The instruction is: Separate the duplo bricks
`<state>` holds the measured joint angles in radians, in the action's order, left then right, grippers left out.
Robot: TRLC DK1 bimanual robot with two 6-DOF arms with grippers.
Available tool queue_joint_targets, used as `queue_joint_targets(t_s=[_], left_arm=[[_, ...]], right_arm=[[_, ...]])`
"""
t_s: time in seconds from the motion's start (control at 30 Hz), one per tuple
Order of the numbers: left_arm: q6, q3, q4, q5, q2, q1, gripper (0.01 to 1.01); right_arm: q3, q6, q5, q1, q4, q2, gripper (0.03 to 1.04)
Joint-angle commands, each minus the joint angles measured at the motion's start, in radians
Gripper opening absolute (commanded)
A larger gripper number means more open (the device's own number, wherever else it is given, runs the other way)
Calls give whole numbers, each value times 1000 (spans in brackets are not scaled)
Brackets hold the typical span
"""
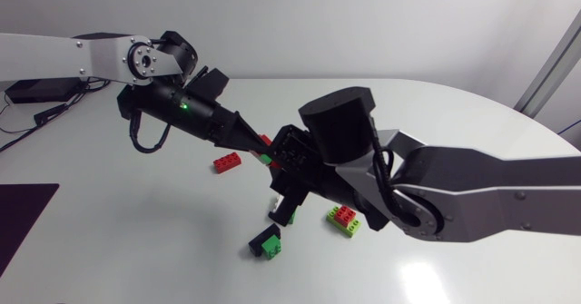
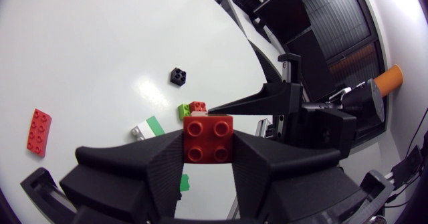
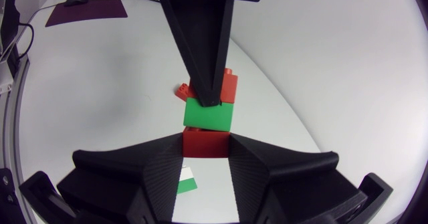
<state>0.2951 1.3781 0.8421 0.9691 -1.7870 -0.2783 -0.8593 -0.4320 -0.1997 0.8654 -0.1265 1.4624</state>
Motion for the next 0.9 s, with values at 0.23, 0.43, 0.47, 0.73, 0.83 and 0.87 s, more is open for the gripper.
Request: queue_joint_targets(t_s=[0.23, 0.43, 0.47, 0.73, 0.83, 0.87], left_arm=[[-22, 4, 43, 22, 31, 4, 213], [-20, -25, 3, 42, 90, 27, 215], [-25, -34, -12, 48, 106, 33, 215], [-73, -71, -117, 52, 144, 62, 215], [-73, -83, -141, 42, 123, 71, 215], [-73, -88, -153, 31, 118, 71, 215]], right_arm=[[29, -62, -37, -6, 1, -34, 372], [45, -2, -30, -52, -18, -62, 372], [48, 15, -26, -57, -19, -66, 372], [28, 118, 59, -246, -47, -51, 374], [8, 161, 137, -348, -70, 7, 375], [2, 162, 146, -358, -81, 29, 377]])
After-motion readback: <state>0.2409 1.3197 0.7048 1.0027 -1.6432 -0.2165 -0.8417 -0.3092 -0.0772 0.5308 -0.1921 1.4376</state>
